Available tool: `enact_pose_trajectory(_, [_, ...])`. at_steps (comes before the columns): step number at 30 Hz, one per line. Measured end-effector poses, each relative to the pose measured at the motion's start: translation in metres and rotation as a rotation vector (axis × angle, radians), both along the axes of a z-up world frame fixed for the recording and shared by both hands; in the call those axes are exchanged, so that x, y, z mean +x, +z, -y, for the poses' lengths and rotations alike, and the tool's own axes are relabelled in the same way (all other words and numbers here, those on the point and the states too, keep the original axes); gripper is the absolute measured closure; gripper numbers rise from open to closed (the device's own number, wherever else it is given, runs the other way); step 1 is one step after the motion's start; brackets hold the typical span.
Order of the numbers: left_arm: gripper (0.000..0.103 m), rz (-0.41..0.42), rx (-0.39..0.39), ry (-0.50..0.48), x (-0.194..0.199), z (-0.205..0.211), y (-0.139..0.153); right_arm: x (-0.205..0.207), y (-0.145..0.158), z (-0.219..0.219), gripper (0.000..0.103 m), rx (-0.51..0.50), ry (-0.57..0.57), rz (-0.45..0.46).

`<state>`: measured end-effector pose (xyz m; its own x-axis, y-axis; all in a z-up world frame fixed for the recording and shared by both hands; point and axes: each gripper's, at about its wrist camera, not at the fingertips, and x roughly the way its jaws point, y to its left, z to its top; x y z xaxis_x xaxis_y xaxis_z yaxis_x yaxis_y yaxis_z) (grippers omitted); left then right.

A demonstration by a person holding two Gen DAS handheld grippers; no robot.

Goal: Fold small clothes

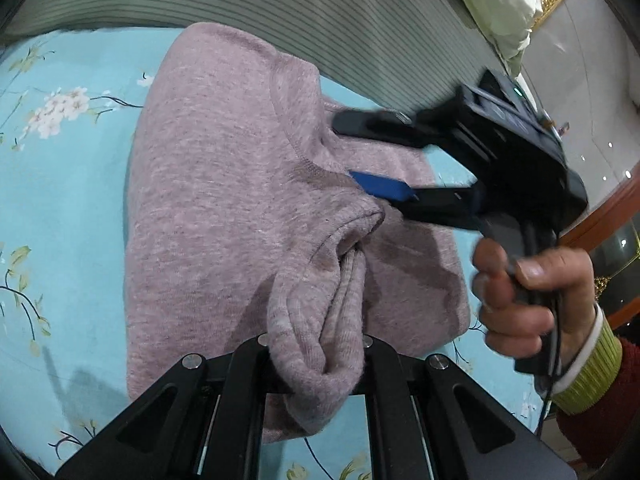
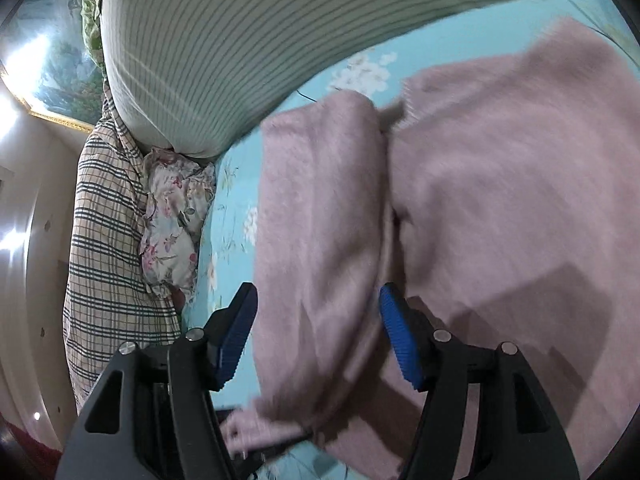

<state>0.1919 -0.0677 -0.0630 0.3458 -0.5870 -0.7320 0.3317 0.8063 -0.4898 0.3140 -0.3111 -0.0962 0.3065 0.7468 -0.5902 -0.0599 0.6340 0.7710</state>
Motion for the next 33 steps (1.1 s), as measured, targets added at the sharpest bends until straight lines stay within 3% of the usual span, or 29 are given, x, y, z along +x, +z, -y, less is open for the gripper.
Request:
enact_pose_trajectory(2, [0.097, 0.004, -0.003, 0.001, -0.007, -0.006, 0.002, 0.015, -0.003, -0.008, 0.039, -0.015, -0.001, -0.010])
enact_pose_trajectory(5, [0.097, 0.002, -0.027, 0.015, -0.005, -0.003, 0.005, 0.031, -0.002, -0.015, 0.055, -0.029, -0.001, 0.007])
enact_pose_trajectory(7, [0.097, 0.006, -0.033, 0.021, -0.005, -0.005, 0.008, 0.037, 0.004, -0.016, 0.092, -0.034, -0.004, 0.016])
enact_pose_trajectory(13, [0.097, 0.044, -0.050, 0.000, -0.011, -0.002, 0.031, 0.022, 0.046, 0.003, 0.093, -0.061, -0.011, 0.143])
enact_pose_trajectory(20, [0.097, 0.082, -0.147, -0.109, -0.018, 0.035, 0.061, -0.007, 0.083, 0.071, 0.093, -0.128, -0.115, 0.208])
enact_pose_trajectory(23, [0.097, 0.088, -0.168, -0.175, -0.021, 0.064, 0.062, -0.016, 0.074, 0.099, 0.093, -0.210, -0.164, 0.185])
enact_pose_trajectory(27, [0.097, 0.064, -0.131, -0.257, -0.025, 0.113, 0.040, -0.018, 0.032, 0.122, 0.093, -0.267, -0.196, 0.094])
enact_pose_trajectory(30, [0.097, 0.024, -0.067, -0.297, -0.022, 0.136, 0.013, -0.019, 0.013, 0.125, 0.093, -0.245, -0.196, 0.068])
enact_pose_trajectory(33, [0.097, -0.001, -0.014, -0.313, -0.021, 0.145, -0.004, -0.019, 0.015, 0.124, 0.093, -0.209, -0.187, 0.097])
